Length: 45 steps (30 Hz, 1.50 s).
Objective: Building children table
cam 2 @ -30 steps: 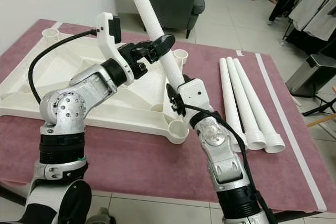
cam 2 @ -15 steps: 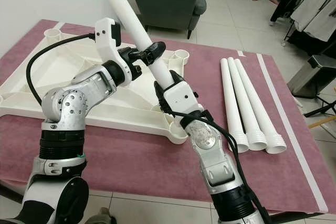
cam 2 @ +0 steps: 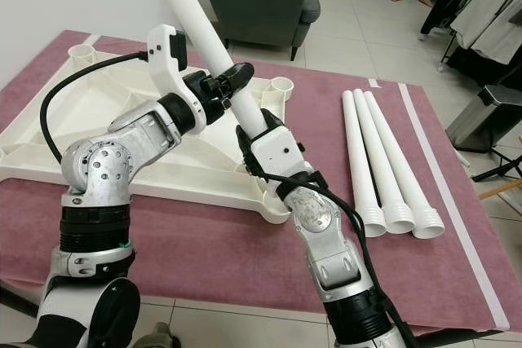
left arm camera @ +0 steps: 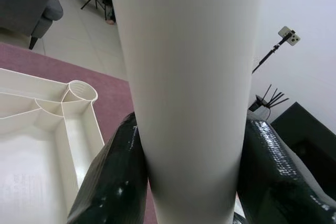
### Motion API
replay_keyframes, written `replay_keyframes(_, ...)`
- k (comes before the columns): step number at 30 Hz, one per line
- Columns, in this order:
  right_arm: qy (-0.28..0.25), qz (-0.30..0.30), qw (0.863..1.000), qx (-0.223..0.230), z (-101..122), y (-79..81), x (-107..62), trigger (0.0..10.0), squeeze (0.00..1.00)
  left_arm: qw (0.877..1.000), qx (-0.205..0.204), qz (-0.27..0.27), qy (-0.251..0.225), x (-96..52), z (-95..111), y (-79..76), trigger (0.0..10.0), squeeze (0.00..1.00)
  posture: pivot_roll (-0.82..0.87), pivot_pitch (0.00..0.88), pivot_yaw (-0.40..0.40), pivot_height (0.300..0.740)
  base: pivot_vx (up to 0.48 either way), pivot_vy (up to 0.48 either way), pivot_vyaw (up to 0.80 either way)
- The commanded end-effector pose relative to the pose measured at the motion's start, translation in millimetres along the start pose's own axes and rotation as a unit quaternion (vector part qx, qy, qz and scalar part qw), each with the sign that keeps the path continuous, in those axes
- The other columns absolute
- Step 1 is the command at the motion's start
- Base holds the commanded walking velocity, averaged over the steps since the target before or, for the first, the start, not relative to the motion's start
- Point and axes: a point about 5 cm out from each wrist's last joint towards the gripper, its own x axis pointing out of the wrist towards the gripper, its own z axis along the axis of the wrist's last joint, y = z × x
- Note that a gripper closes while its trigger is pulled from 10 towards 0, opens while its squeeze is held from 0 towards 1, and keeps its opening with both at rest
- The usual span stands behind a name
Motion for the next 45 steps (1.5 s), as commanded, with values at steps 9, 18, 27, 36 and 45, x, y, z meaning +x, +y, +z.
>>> replay_keyframes(9, 0.076, -0.018, 0.997, -0.004, -18.8, -3.7, 11.1, 10.0, 0.63, 0.993, 0.081, -0.085, 0.011, 1.2, -9.9, -29.8, 0.0, 0.00, 0.13, 0.000, -0.049, 0.740, 0.000, 0.000, 0.00)
replay_keyframes(18, 0.096, 0.004, 0.995, 0.013, -17.3, 1.3, 14.7, 10.0, 0.00, 0.979, 0.162, -0.120, 0.013, -1.9, -15.9, -42.9, 0.0, 0.00, 0.12, 0.000, -0.055, 0.740, 0.000, 0.000, 0.00)
replay_keyframes(27, 0.093, 0.013, 0.995, 0.020, -11.5, 2.9, 16.6, 2.0, 0.00, 0.968, 0.216, -0.129, 0.008, -1.7, -19.6, -48.2, 0.0, 0.00, 0.12, 0.000, -0.057, 0.740, 0.000, 0.000, 0.00)
replay_keyframes(36, 0.103, 0.019, 0.993, 0.046, -11.2, 5.4, 15.7, 0.0, 0.00, 0.959, 0.238, -0.151, -0.012, -2.6, -18.4, -54.7, 0.0, 0.00, 0.12, 0.000, -0.054, 0.740, 0.000, 0.000, 0.00)
replay_keyframes(45, 0.100, -0.003, 0.992, 0.081, -7.3, 0.2, 18.1, 0.0, 0.00, 0.963, 0.210, -0.171, -0.014, -3.9, -22.7, -56.1, 10.0, 1.00, 0.11, 0.000, -0.052, 0.740, 0.000, 0.000, 0.00)
